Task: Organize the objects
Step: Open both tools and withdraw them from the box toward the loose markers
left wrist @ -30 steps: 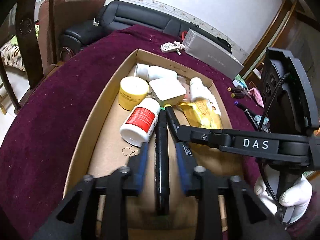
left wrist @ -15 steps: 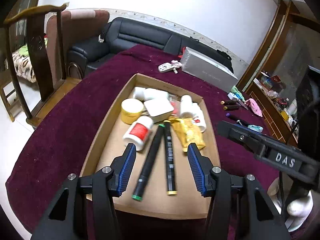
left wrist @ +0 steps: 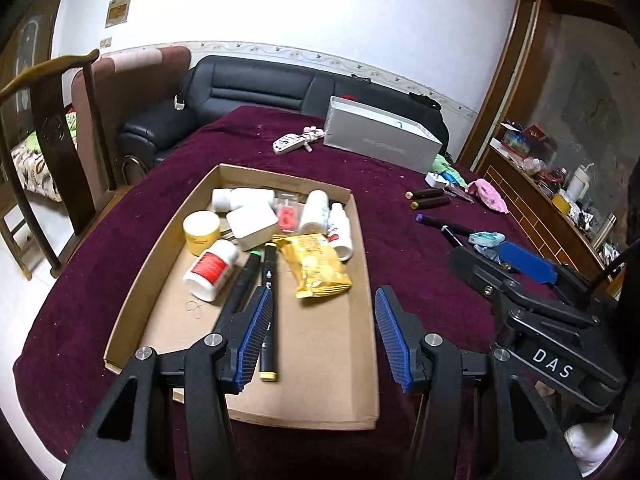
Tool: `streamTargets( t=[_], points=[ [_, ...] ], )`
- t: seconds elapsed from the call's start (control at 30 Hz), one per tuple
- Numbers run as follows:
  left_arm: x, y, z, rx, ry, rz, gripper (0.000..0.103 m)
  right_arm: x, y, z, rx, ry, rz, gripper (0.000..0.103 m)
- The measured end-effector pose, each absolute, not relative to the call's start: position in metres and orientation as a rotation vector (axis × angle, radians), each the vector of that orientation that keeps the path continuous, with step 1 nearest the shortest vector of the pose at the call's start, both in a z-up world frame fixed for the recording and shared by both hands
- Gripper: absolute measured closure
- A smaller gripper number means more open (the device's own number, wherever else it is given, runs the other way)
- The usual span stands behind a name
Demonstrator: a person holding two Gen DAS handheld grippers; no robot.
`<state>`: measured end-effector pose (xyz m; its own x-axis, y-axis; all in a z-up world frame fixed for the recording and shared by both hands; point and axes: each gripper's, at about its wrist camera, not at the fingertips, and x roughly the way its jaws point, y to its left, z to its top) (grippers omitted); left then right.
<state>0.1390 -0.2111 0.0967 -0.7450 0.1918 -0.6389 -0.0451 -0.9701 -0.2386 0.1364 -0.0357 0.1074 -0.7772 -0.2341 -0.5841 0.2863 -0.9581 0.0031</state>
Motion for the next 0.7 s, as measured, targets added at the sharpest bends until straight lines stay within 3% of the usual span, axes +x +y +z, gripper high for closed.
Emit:
streamTargets(
  t=[0.7],
  points=[
    [0.142, -0.159, 0.104, -1.06, -0.184, 2.781, 0.055, 0.151, 0.008, 0.113, 0.824, 0.094, -2.823, 0.027]
  ],
)
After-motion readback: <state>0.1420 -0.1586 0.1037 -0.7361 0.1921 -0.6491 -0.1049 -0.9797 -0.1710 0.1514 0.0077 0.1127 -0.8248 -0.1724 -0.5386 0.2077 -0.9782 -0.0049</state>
